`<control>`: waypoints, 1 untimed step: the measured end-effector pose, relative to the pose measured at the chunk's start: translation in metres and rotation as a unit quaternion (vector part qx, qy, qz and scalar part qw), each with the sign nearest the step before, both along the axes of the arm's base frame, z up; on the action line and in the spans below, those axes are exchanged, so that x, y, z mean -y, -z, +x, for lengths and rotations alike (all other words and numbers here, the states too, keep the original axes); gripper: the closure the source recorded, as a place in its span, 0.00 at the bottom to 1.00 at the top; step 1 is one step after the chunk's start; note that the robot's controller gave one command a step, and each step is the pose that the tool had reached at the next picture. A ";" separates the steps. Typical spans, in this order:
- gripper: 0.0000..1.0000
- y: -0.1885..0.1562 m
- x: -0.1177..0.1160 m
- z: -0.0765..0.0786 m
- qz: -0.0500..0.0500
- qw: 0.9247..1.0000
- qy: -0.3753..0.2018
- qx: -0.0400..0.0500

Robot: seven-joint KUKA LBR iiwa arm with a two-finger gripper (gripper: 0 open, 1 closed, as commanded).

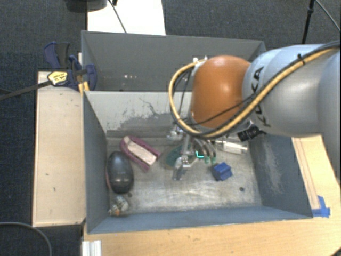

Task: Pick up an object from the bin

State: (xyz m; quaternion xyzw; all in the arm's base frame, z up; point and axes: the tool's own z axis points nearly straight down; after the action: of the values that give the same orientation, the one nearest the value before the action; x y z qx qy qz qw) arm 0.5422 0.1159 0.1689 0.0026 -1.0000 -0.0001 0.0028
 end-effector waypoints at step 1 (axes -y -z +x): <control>0.00 0.097 0.057 0.027 0.002 1.000 -0.007 0.008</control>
Offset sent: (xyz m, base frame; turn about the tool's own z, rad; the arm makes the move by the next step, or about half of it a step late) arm 0.0234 -0.0567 -0.0989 -0.0188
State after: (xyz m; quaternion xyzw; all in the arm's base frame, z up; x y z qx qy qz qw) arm 0.5689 0.0585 0.0714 0.0098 -0.9999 -0.0017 -0.0048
